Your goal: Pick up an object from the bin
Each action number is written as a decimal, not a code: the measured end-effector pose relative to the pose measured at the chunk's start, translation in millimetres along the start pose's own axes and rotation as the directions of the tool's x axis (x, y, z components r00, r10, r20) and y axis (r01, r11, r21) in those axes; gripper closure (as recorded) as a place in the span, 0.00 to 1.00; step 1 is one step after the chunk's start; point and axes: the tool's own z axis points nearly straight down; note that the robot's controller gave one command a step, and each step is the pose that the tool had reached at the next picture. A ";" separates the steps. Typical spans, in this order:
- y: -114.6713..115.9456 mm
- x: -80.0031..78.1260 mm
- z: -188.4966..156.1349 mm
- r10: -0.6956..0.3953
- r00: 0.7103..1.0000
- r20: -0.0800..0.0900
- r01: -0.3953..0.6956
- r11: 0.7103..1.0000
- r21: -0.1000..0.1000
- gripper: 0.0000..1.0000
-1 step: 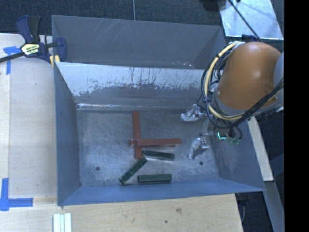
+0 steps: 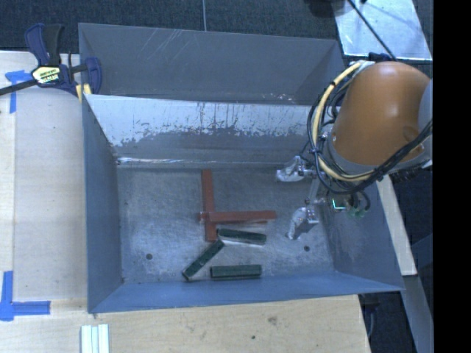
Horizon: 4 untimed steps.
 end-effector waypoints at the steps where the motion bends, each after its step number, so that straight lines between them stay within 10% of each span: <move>1: 0.5 -4.4 42.3 -0.069 0.998 0.006 0.069 0.998 0.001 0.00; 2: -4.4 -13.3 138.8 -0.016 1.000 0.014 0.016 1.000 0.001 1.00; 3: -4.4 -13.3 138.8 -0.016 1.000 0.014 0.016 1.000 0.001 1.00; 4: 1.1 -7.2 -6.7 -0.019 1.000 0.002 0.019 1.000 0.000 1.00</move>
Offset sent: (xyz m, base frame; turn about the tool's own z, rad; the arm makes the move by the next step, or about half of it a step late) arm 0.0077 -0.0037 -0.1458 -0.0167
